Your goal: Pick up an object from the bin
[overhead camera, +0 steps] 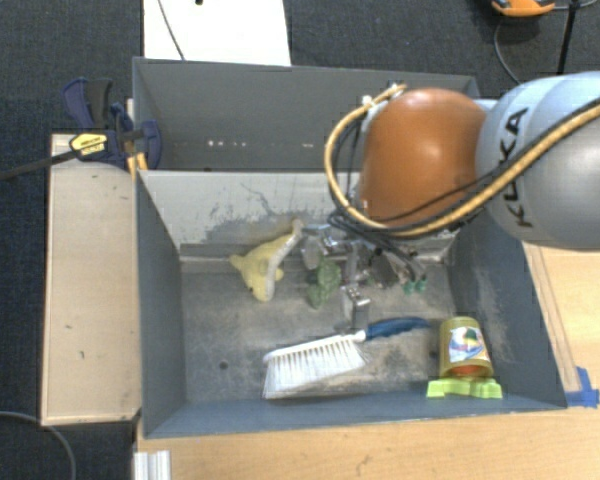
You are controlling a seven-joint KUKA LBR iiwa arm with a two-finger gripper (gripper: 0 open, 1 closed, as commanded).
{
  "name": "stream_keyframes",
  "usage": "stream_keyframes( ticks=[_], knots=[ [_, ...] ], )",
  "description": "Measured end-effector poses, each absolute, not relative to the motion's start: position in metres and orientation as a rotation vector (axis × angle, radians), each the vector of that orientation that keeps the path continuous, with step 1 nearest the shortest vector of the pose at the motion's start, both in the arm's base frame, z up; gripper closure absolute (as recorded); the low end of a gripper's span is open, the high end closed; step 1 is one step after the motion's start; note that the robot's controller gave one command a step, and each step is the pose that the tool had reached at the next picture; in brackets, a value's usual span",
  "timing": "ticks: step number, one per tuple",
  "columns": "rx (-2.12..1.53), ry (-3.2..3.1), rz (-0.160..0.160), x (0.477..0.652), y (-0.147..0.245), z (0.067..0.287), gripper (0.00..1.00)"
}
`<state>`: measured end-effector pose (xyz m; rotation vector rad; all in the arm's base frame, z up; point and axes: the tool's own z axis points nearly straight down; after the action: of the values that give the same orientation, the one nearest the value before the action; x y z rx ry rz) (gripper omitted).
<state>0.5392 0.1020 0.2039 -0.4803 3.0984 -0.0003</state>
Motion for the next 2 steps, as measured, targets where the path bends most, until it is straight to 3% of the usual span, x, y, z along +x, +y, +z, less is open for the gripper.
stream_keyframes(
  ticks=[1,2],
  knots=[
    [-0.842,3.025,0.002,0.5429,0.1069,0.1425,1.00],
    [-0.834,3.027,0.002,0.5433,0.1068,0.1430,0.00]
  ],
)
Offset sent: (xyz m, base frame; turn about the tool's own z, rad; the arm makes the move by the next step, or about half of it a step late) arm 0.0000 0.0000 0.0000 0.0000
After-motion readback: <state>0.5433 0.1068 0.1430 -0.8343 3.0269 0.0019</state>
